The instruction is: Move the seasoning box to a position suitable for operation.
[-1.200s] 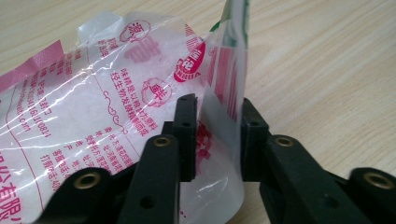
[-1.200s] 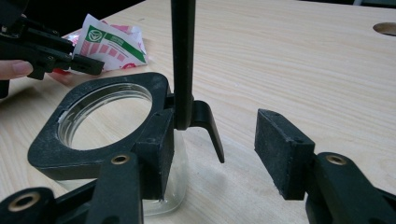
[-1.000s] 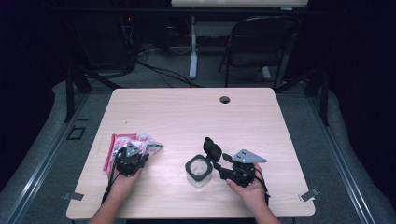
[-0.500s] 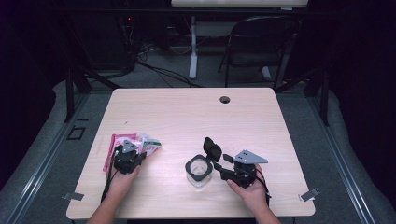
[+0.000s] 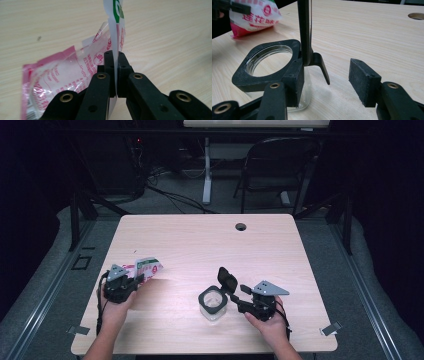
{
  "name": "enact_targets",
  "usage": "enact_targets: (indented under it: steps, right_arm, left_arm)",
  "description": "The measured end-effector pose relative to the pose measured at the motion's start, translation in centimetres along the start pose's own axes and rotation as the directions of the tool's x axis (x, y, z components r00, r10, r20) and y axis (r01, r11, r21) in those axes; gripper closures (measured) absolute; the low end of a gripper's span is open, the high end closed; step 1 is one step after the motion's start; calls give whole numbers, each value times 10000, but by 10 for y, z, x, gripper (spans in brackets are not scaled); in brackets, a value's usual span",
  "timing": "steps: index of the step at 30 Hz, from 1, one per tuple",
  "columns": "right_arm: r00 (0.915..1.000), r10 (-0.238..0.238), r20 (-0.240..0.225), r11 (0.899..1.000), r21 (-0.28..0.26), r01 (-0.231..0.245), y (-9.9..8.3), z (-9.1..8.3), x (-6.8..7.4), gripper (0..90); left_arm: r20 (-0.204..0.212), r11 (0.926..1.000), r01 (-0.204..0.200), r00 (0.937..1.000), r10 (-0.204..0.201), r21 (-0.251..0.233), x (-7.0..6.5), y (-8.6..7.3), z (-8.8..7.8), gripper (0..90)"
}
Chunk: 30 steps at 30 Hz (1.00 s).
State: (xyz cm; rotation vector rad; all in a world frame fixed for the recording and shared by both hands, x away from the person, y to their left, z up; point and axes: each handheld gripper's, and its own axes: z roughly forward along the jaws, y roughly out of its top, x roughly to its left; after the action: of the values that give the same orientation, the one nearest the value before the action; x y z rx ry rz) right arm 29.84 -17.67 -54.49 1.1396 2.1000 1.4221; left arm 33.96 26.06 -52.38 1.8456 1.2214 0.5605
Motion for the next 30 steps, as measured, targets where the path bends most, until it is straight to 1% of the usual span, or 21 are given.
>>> enact_targets:
  steps: [1, 4, 7, 9, 10, 11, 14, 16, 17, 19, 20, 21, 22, 24, 26, 27, 28, 29, 30]
  right_arm:
    - [10000, -4, 8, 10000, -1, 4, 0, 0, 0, 464]
    - [10000, 2, 24, 10000, 8, -2, 0, 0, 0, 464]
    - [10000, 4, 22, 10000, 1, -4, 0, 0, 0, 463]
    - [10000, 20, -16, 10000, -5, -20, 0, 0, 0, 463]
    - [10000, 23, -12, 10000, 15, -23, 0, 0, 0, 463]
    - [10000, 9, 5, 10000, 47, -9, 0, 0, 0, 463]
    - [10000, -30, 31, 9999, 101, 29, 0, 0, 0, 463]
    - [10000, -19, 42, 10000, 96, 19, 0, 0, 0, 462]
    - [10000, -8, 40, 9999, 101, 8, 0, 0, 0, 462]
    - [10000, -6, 48, 10000, 94, 5, 0, 0, 0, 462]
    - [10000, -14, 54, 10000, 88, 14, 0, 1, 0, 462]
    - [10000, -5, 55, 10000, 76, 4, 0, 1, 0, 462]
    - [10000, 1, 54, 10000, 84, -2, 0, 1, 0, 462]
    - [10000, 3, 52, 10000, 86, -3, 0, 1, 0, 462]
    - [10000, -7, 57, 10000, 79, 7, 0, 1, 0, 462]
    - [10000, 9, 48, 10000, 88, -9, 0, 1, 0, 461]
    - [10000, 16, 38, 10000, 87, -16, 0, 1, 0, 460]
    - [10000, 16, 35, 10000, 90, -16, 0, 1, 0, 460]
    - [10000, 14, 30, 10000, 86, -14, 0, 1, 0, 461]
  left_arm:
    - [-32, 9998, 82, 10000, -83, -160, 2, 1, -3, 900]
    - [-284, 9991, 73, 9996, -84, -416, 8, 3, -12, 900]
    - [-705, 9981, 46, 9975, -90, -612, 14, 6, -22, 900]
    - [-960, 9974, -85, 9954, 16, -720, 16, 8, -27, 900]
    - [-1175, 9966, -215, 9930, 121, -790, 17, 10, -30, 900]
    - [-1509, 9955, -359, 9883, 224, -875, 17, 12, -35, 900]
    - [-1950, 9913, -564, 9803, 324, -1188, 19, 16, -45, 900]
    - [-2088, 9878, -690, 9772, 388, -1394, 21, 19, -53, 900]
    - [-2132, 9855, -688, 9764, 346, -1552, 21, 20, -57, 900]
    - [-1997, 9805, -493, 9798, 106, -1901, 20, 23, -64, 900]
    - [-1980, 9779, -494, 9802, 84, -2033, 18, 24, -67, 900]
    - [-2006, 9758, -612, 9795, 183, -2100, 15, 27, -70, 900]
    - [-2058, 9758, -776, 9780, 347, -2044, 11, 30, -73, 900]
    - [-1923, 9696, -969, 9799, 534, -2247, 5, 34, -77, 900]
    - [-1562, 9662, -954, 9860, 587, -2395, 1, 38, -80, 900]
    - [-1305, 9644, -884, 9898, 570, -2493, -2, 39, -81, 900]
    - [-1138, 9642, -857, 9918, 585, -2509, -4, 40, -81, 900]
    - [-799, 9644, -776, 9950, 592, -2528, -7, 41, -80, 900]
    - [-586, 9638, -802, 9960, 674, -2543, -11, 42, -79, 900]
